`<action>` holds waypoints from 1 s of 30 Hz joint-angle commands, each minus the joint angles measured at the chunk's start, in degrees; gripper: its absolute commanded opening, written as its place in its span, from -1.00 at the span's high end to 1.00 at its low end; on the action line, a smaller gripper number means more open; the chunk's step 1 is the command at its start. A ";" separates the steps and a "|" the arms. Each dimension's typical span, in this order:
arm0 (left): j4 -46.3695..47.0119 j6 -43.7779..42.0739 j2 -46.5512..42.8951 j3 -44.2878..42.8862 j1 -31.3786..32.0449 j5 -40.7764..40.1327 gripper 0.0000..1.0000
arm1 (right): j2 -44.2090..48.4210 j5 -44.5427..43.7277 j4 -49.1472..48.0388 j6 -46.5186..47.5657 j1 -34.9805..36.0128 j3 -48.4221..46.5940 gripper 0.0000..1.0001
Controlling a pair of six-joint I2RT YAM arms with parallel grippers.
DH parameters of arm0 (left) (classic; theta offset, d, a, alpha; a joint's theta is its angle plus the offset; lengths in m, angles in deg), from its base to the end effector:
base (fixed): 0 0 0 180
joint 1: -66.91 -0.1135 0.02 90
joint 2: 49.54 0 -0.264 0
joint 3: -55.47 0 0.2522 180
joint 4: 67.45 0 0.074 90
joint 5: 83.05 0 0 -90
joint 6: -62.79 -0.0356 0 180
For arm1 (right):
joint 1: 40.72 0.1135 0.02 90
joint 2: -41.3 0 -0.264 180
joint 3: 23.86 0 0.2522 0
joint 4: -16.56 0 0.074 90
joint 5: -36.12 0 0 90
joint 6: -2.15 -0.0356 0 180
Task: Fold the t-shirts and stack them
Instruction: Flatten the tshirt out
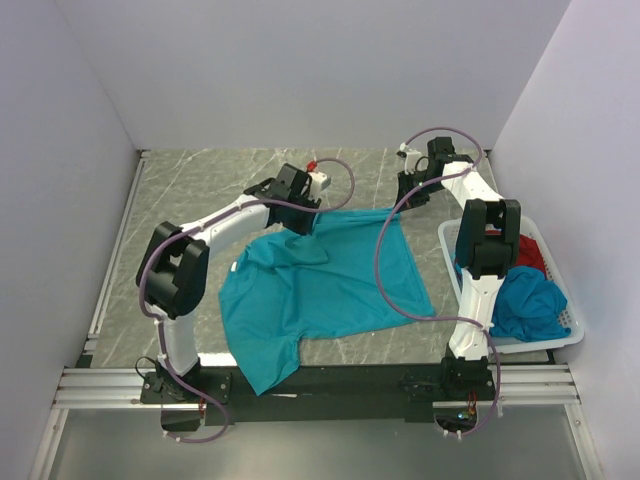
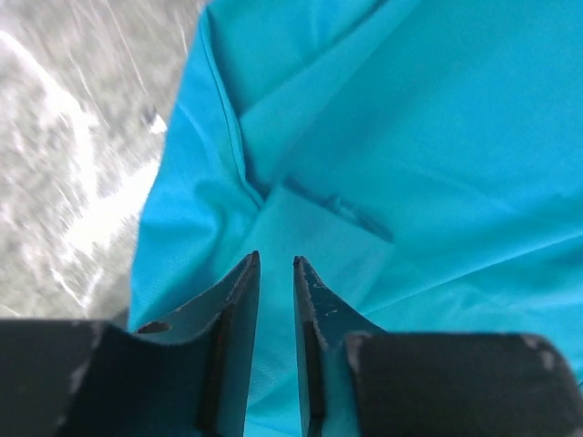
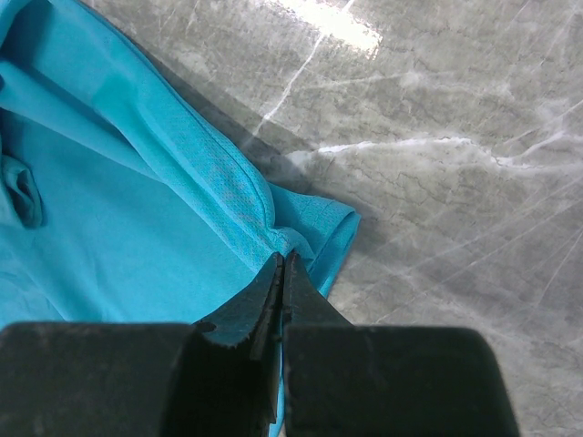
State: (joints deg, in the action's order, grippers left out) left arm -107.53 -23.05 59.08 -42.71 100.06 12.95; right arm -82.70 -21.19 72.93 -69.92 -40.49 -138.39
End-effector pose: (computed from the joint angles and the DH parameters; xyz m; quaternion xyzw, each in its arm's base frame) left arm 0.3512 -0.2338 0.2335 0.2524 0.9056 -0.1546 0.3038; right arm 0.4589 0.0211 0.1960 -0.2062 0.9173 0.2410 0.2408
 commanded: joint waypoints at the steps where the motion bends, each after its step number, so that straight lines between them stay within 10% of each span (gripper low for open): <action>1: 1.45 1.02 0.36 1.89 -0.10 2.00 0.45 | 1.57 1.15 0.54 0.79 0.03 -0.04 1.00; 30: 0.31 0.58 12.06 -7.86 -0.36 3.58 0.28 | 1.22 1.15 0.72 1.14 0.03 -0.04 1.00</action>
State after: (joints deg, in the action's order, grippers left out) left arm -108.04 -22.45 71.49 -48.44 99.93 16.32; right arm -82.70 -21.02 73.15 -69.52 -40.49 -138.39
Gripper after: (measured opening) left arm 0.356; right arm 0.008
